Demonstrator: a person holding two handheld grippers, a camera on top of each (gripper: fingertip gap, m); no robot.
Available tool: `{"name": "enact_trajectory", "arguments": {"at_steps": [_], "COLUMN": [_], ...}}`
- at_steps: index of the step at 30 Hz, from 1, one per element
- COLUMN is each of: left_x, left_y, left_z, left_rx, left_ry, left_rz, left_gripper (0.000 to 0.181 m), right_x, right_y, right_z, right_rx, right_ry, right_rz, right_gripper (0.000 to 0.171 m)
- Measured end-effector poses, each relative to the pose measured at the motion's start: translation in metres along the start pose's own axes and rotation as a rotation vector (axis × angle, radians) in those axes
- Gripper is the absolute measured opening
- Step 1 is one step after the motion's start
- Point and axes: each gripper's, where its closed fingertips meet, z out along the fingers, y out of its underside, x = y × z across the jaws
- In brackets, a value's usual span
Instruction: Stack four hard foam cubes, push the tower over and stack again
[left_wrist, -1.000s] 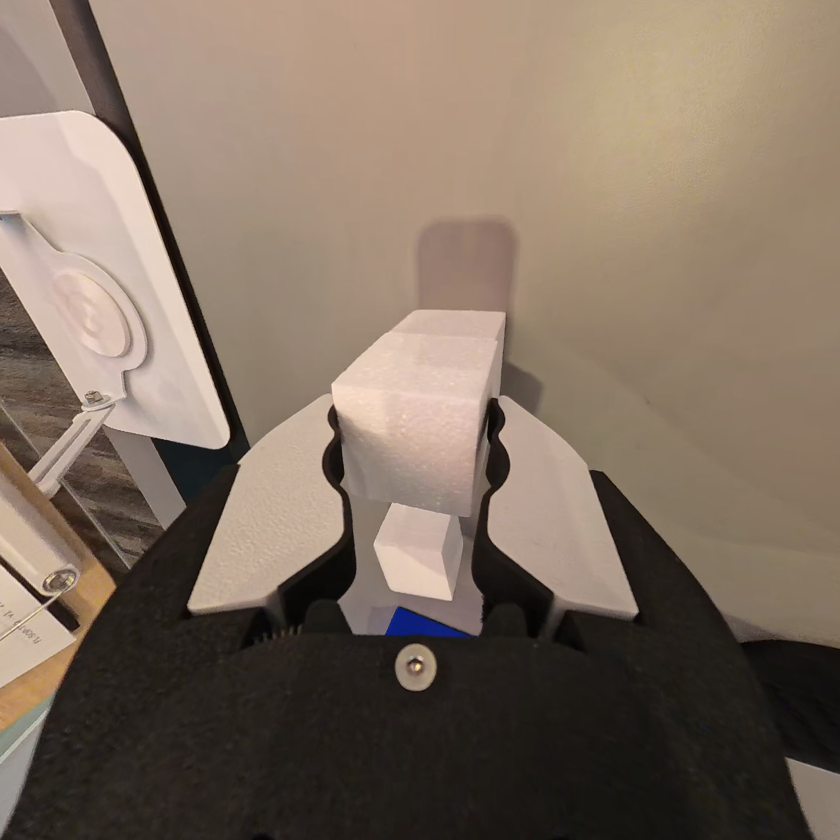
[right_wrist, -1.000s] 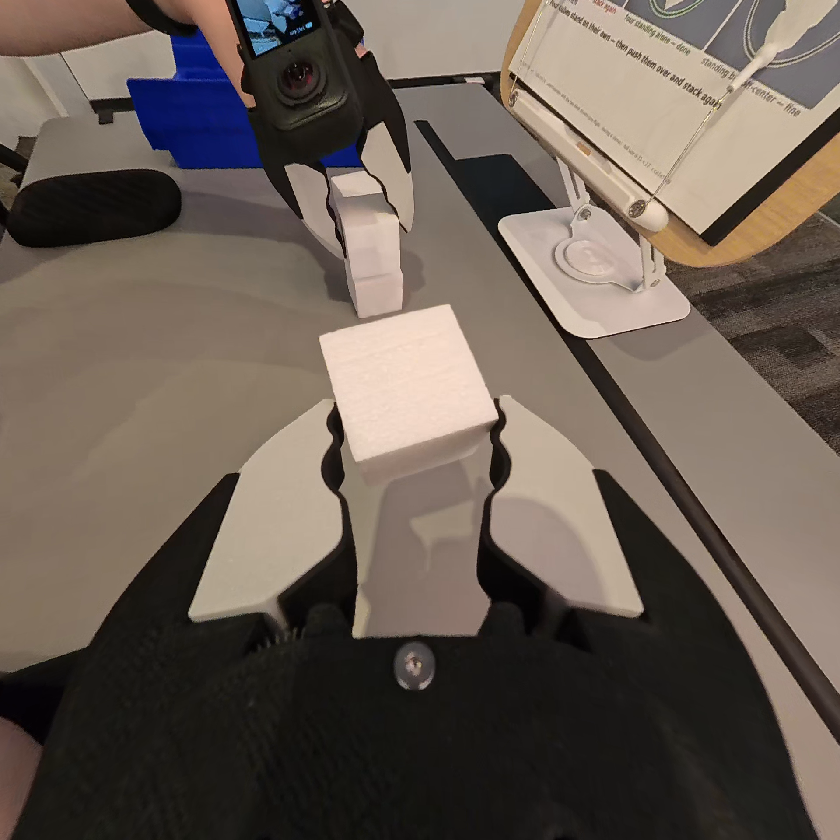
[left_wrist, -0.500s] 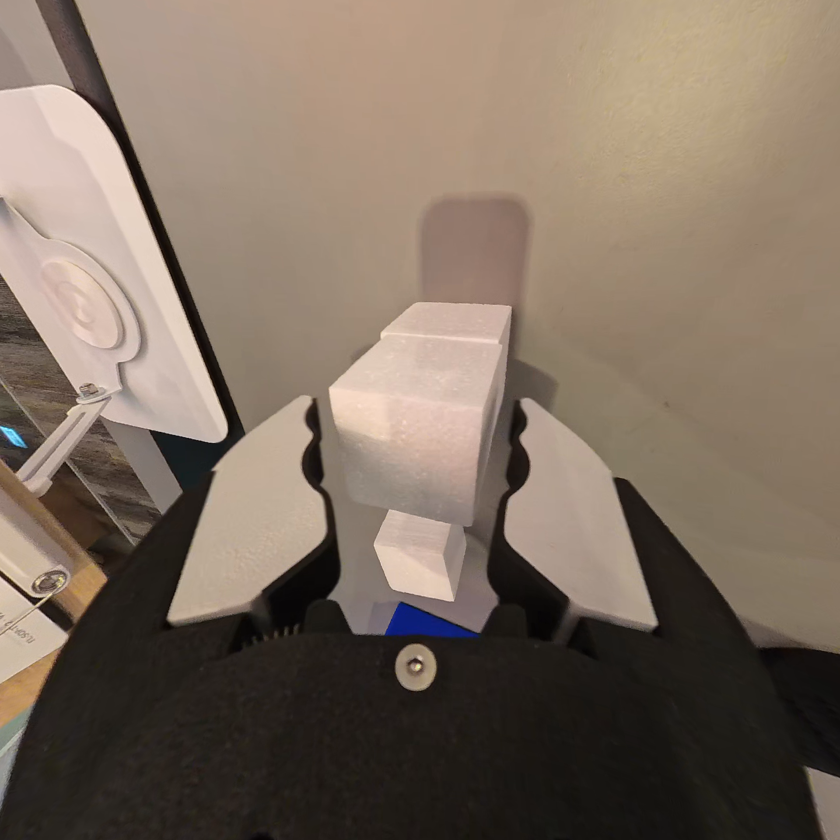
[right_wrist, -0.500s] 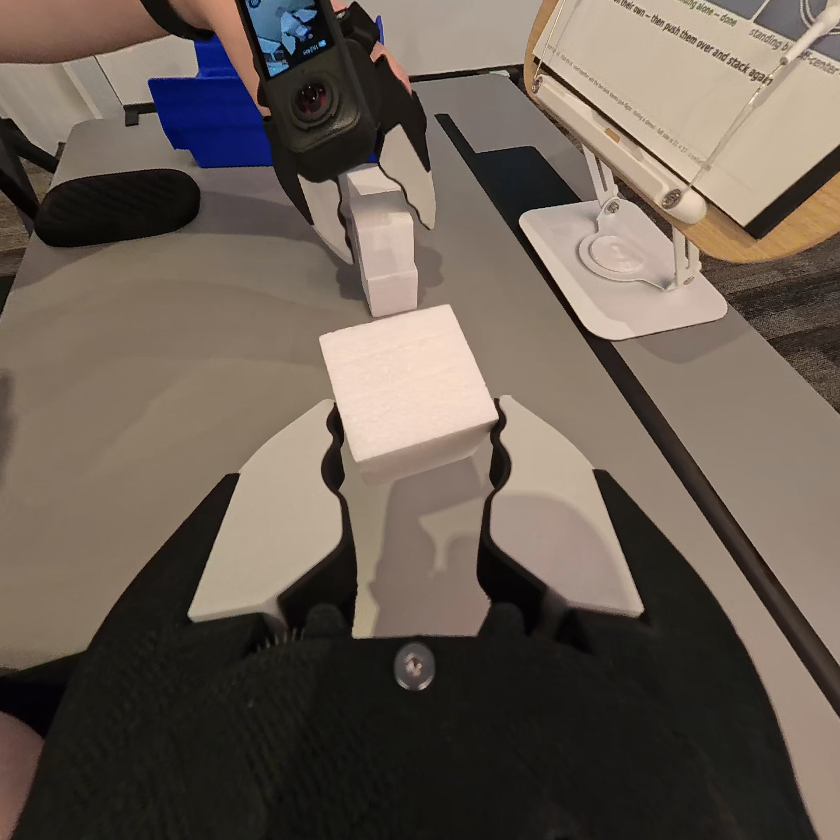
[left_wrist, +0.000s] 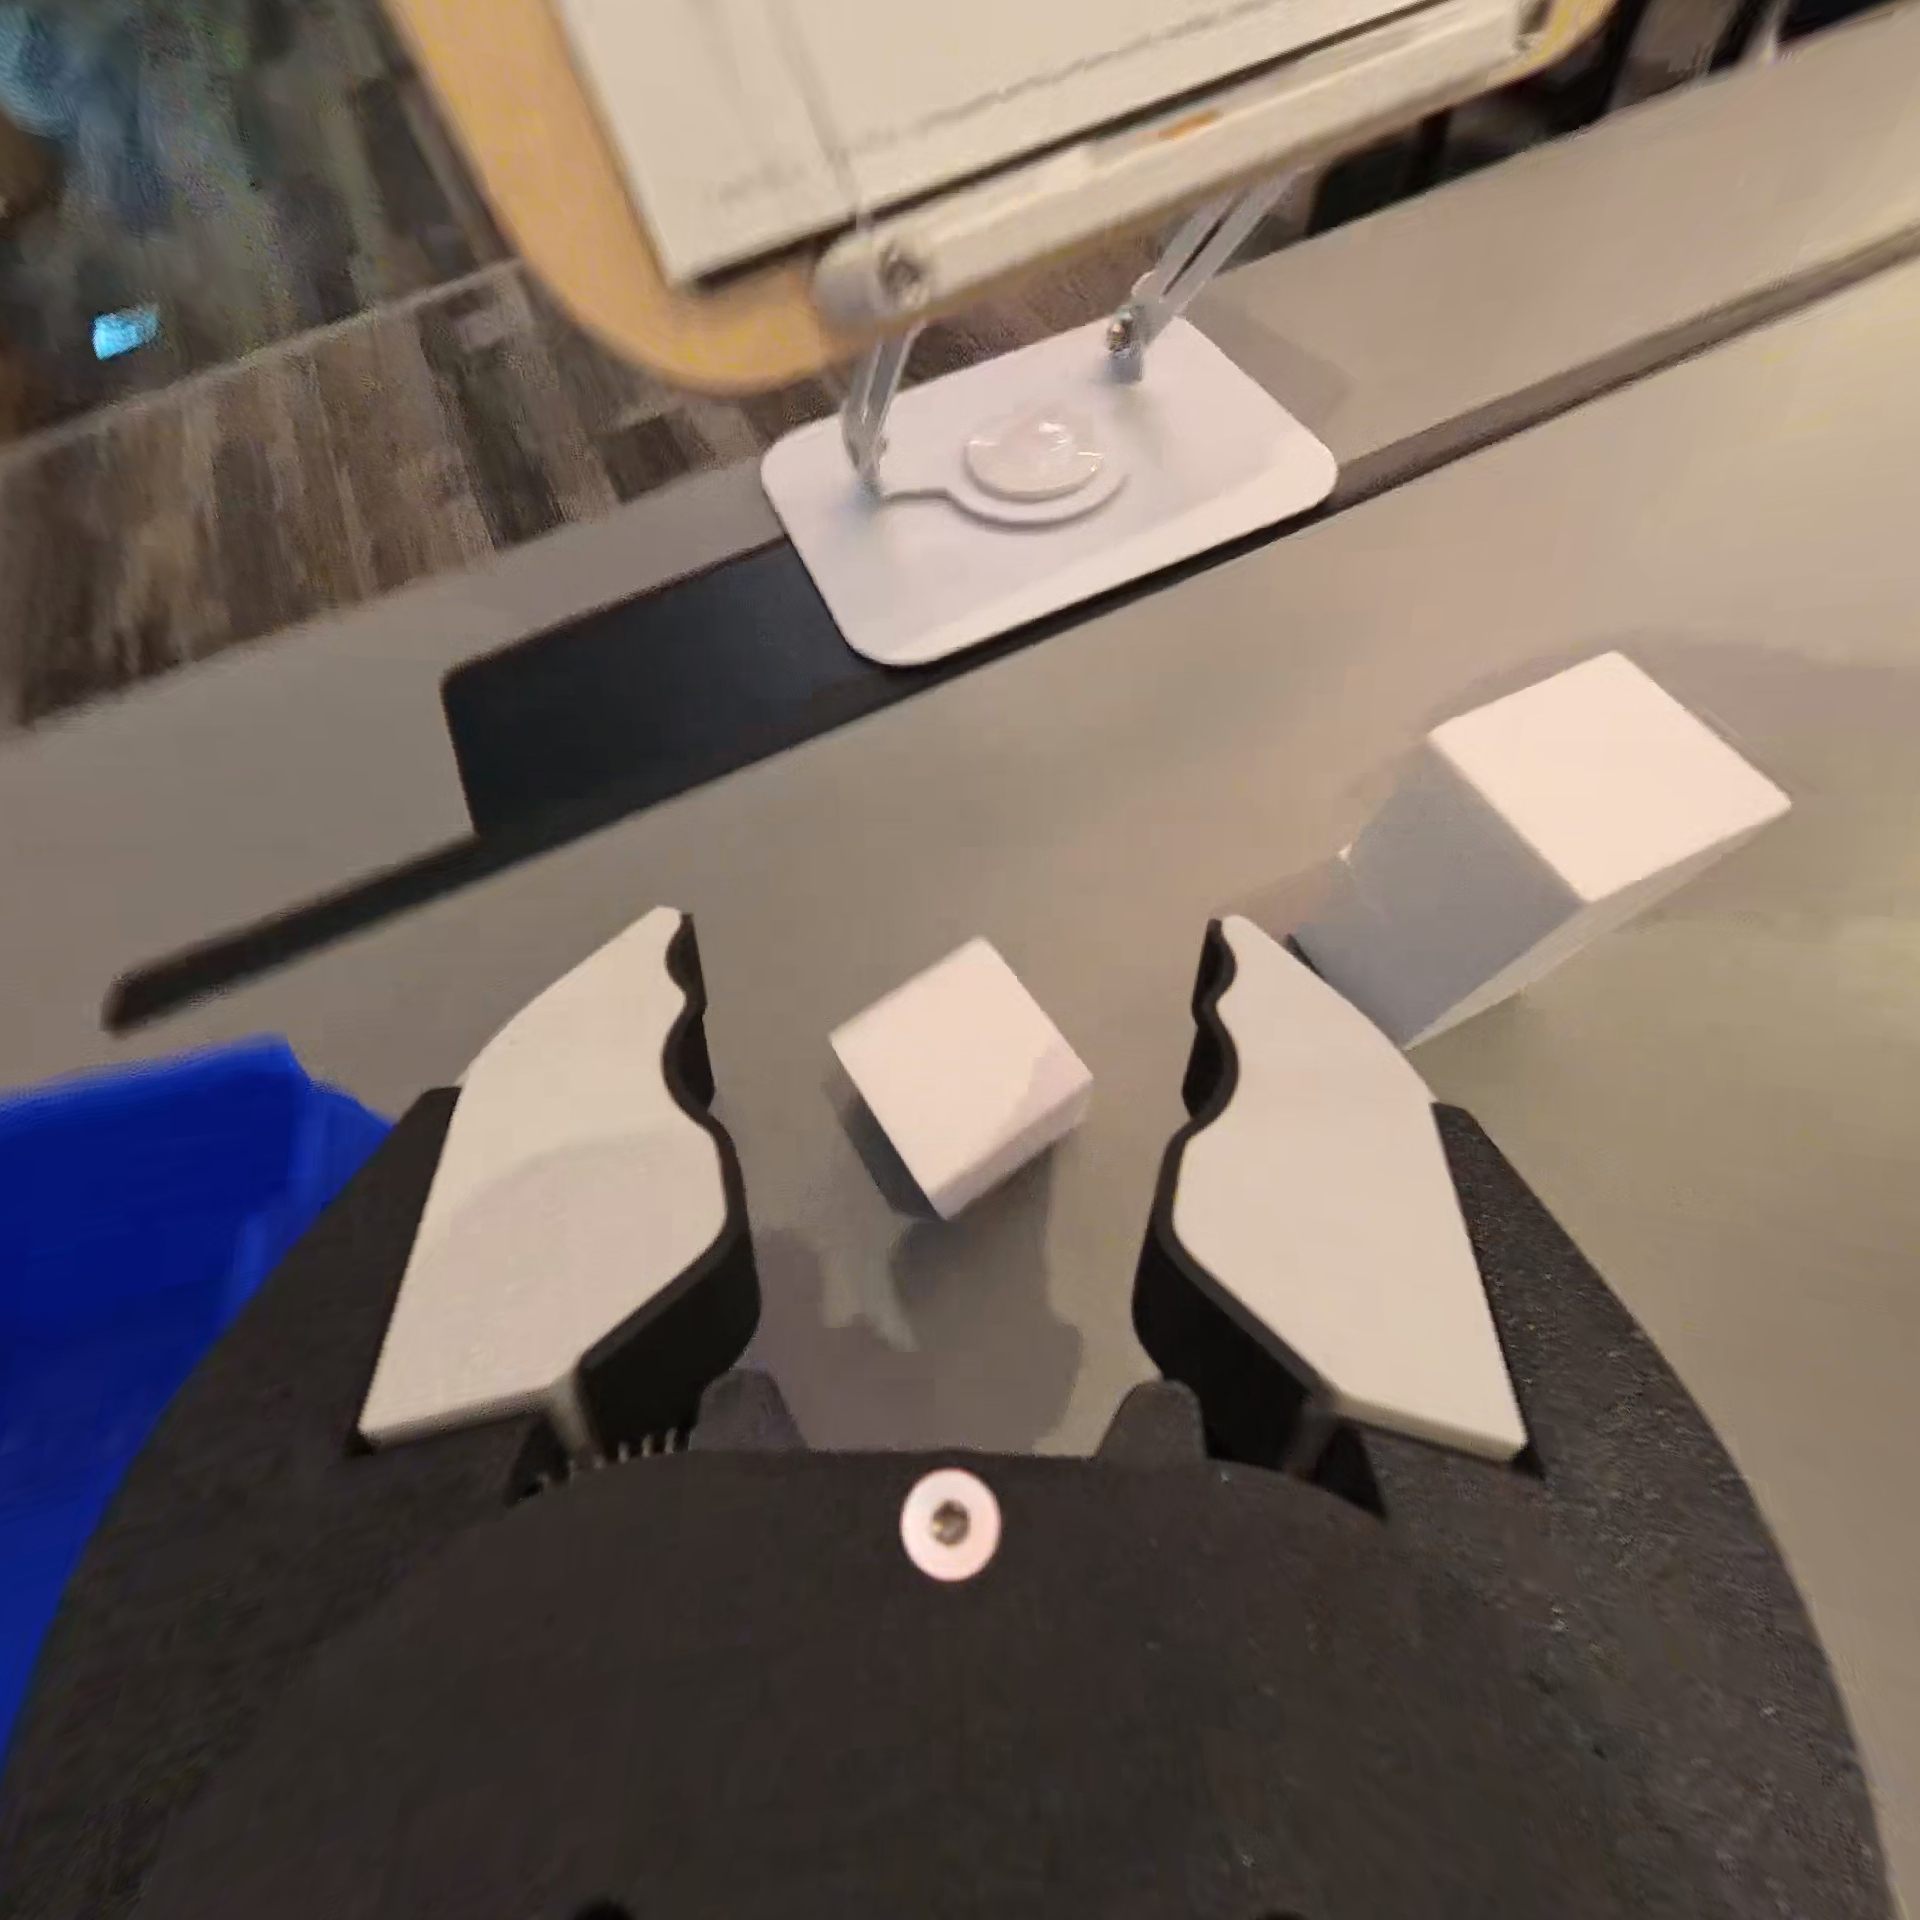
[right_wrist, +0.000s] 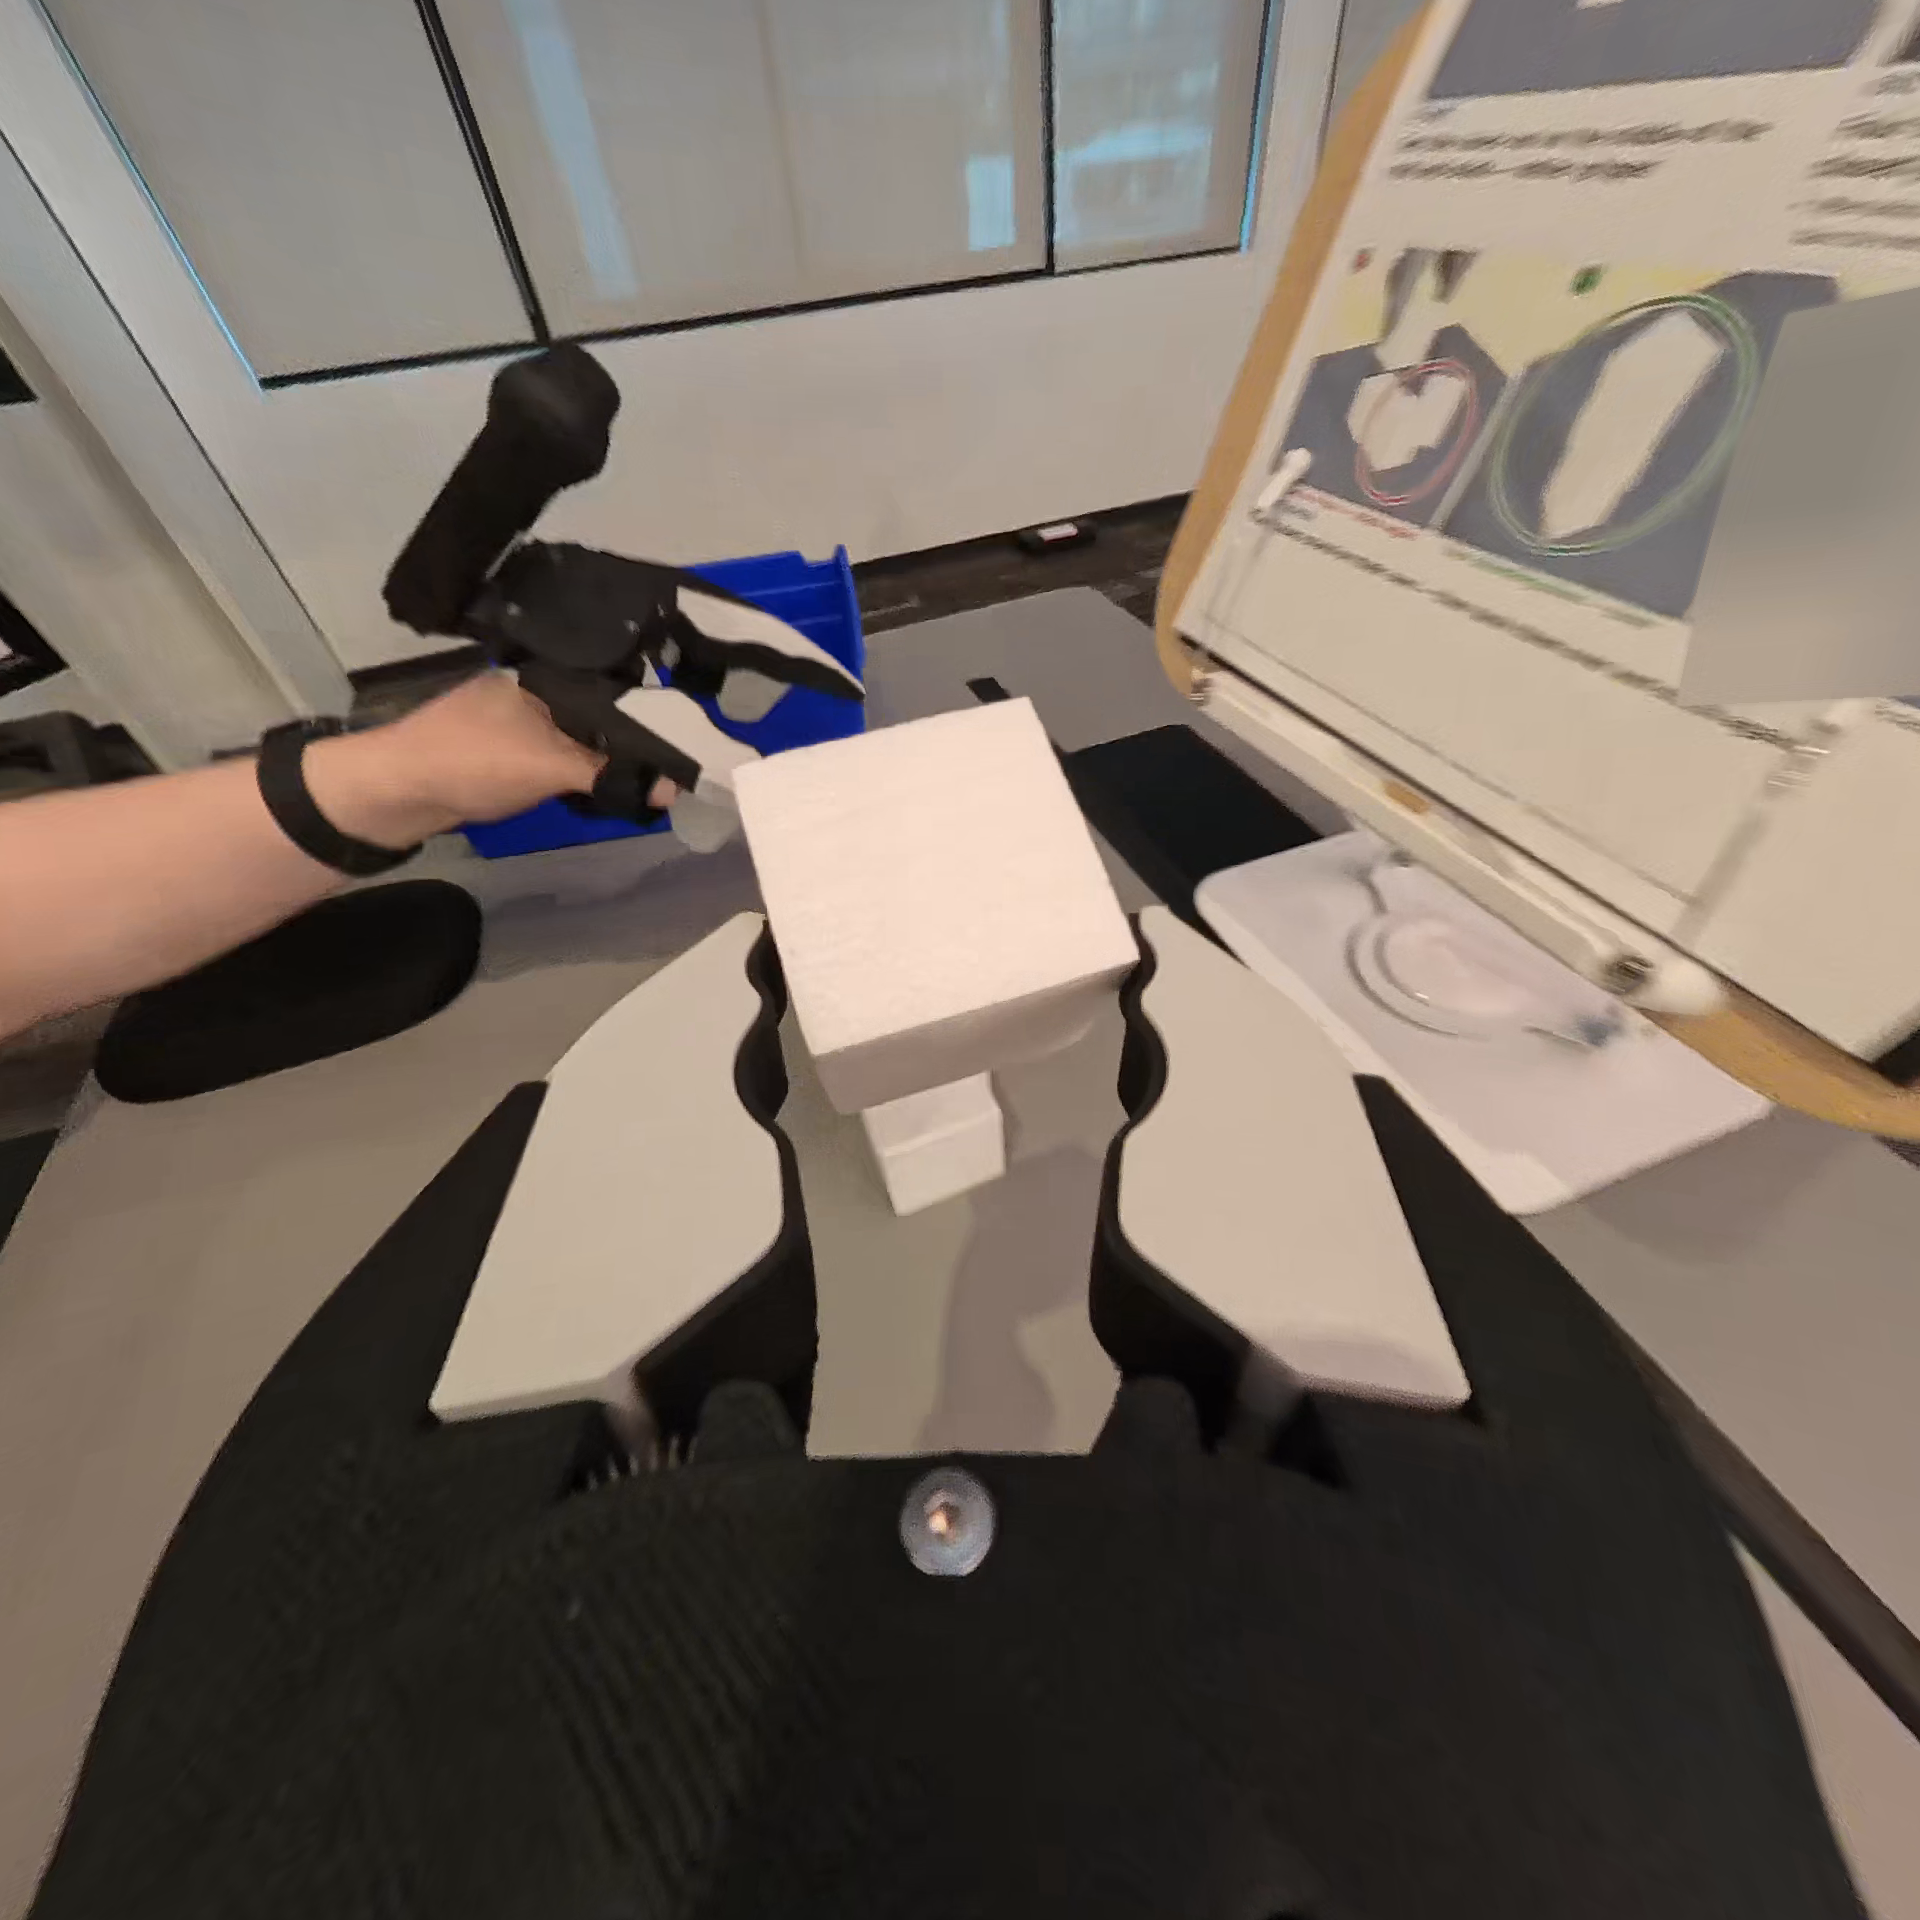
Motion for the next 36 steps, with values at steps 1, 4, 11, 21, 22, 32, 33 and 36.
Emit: {"name": "enact_trajectory", "arguments": {"at_steps": [1, 4, 11, 21, 22, 32, 33, 36], "left_x": [-0.001, 0.001, -0.002, -0.011, -0.012, -0.017, -0.018, -0.019], "left_y": [0.013, 0.044, 0.056, 0.075, 0.077, 0.089, 0.088, 0.088], "left_z": [0.001, 0.008, 0.026, 0.048, 0.049, 0.058, 0.059, 0.060], "left_rx": [-0.003, -0.027, -0.057, -0.132, -0.138, -0.179, -0.180, -0.180], "left_ry": [-0.020, -0.110, -0.319, -0.341, -0.350, -0.340, -0.340, -0.346], "left_rz": [-0.070, -0.207, -0.244, -0.275, -0.277, -0.293, -0.289, -0.279], "left_gripper": [0.091, 0.101, 0.108, 0.100, 0.100, 0.083, 0.080, 0.070], "right_x": [-0.007, -0.012, -0.011, -0.013, -0.015, -0.013, -0.013, -0.015], "right_y": [0.005, 0.028, 0.055, 0.072, 0.071, 0.079, 0.079, 0.079], "right_z": [0.016, 0.053, 0.090, 0.099, 0.100, 0.102, 0.102, 0.102], "right_rx": [-0.037, -0.200, -0.357, -0.403, -0.400, -0.446, -0.443, -0.438], "right_ry": [-0.007, 0.027, -0.009, -0.018, -0.026, 0.011, 0.009, 0.001], "right_rz": [-0.018, -0.146, -0.133, -0.103, -0.091, -0.117, -0.114, -0.109], "right_gripper": [0.063, 0.063, 0.064, 0.064, 0.063, 0.064, 0.064, 0.064]}}
